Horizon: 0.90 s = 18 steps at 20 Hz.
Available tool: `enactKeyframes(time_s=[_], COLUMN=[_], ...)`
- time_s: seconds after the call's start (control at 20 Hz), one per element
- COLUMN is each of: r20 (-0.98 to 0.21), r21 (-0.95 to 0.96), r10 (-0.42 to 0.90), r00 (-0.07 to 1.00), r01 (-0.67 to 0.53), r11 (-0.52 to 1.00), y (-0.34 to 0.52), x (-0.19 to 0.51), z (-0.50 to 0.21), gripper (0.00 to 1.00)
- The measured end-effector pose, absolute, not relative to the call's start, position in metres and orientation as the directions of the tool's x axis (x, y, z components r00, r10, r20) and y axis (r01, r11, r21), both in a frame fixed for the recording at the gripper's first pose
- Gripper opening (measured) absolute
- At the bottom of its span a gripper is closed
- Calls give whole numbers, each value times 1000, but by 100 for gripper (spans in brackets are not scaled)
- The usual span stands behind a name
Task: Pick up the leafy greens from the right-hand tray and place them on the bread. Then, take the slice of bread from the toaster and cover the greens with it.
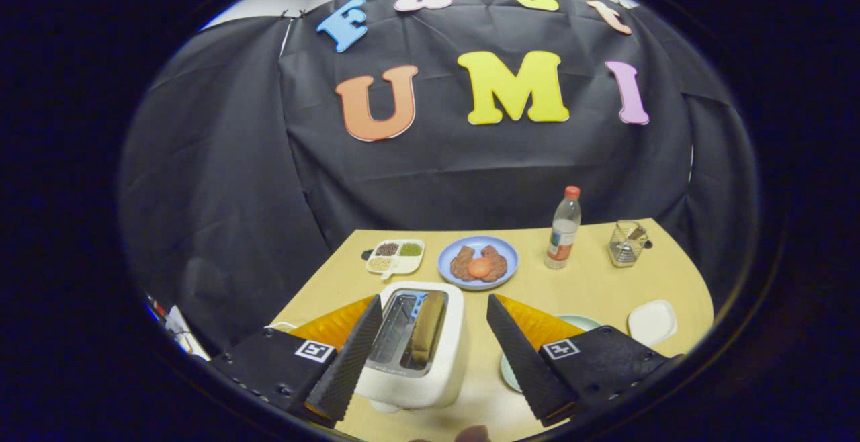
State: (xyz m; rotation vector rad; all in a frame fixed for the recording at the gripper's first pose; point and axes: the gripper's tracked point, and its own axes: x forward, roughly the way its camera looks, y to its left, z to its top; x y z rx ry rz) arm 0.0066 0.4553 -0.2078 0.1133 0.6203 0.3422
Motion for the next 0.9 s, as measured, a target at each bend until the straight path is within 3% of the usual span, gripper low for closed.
enactKeyframes(time_s=[0.25,0.7,0.75,0.8,0.9], r20=[-615,-650,-650,-644,-630], r21=[189,198,202,215,247], r10=[278,236,239,251,283], r00=[738,722,722,723,723], r01=[-204,-139,-139,-144,-159], r11=[961,970,969,966,956], y=[471,472,470,471,470], x=[22,32,31,31,28], z=[-253,-269,-265,-259,-241], gripper=[92,17,17,9,9])
